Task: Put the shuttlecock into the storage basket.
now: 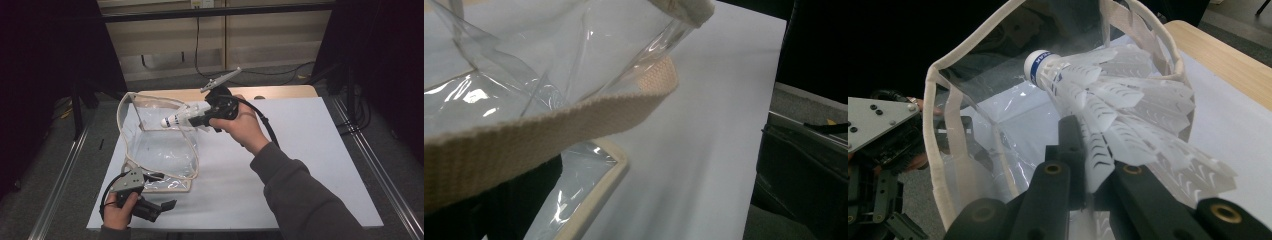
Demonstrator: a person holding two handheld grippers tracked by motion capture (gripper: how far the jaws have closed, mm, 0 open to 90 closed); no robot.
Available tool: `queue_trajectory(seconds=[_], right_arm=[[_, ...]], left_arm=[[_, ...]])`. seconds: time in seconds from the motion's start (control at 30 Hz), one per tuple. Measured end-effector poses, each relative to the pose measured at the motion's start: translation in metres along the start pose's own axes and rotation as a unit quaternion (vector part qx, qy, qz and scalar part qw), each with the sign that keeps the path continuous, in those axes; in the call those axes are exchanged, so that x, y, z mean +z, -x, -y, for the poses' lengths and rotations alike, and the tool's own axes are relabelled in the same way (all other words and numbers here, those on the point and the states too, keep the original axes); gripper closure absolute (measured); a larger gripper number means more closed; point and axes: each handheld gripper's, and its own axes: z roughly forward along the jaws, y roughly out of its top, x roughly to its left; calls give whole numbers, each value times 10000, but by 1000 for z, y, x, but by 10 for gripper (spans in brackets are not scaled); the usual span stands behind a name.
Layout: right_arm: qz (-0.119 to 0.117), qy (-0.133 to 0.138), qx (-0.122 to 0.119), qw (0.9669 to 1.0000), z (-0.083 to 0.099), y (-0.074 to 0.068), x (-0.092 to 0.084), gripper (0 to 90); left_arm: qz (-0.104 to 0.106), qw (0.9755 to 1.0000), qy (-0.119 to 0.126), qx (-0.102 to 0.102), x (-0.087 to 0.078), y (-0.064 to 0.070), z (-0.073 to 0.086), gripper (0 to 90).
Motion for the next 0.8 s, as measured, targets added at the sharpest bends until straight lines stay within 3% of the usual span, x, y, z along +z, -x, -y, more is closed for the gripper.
queue_trajectory(seconds=[0.27, 0.8], right_arm=[[52, -14, -19, 10000, -4, -4, 6, 880], [-78, -75, -104, 9999, -16, -22, 22, 881]], left_arm=[[8, 10000, 12, -7, 0, 0, 0, 44], [21, 10000, 23, -12, 0, 0, 0, 44]])
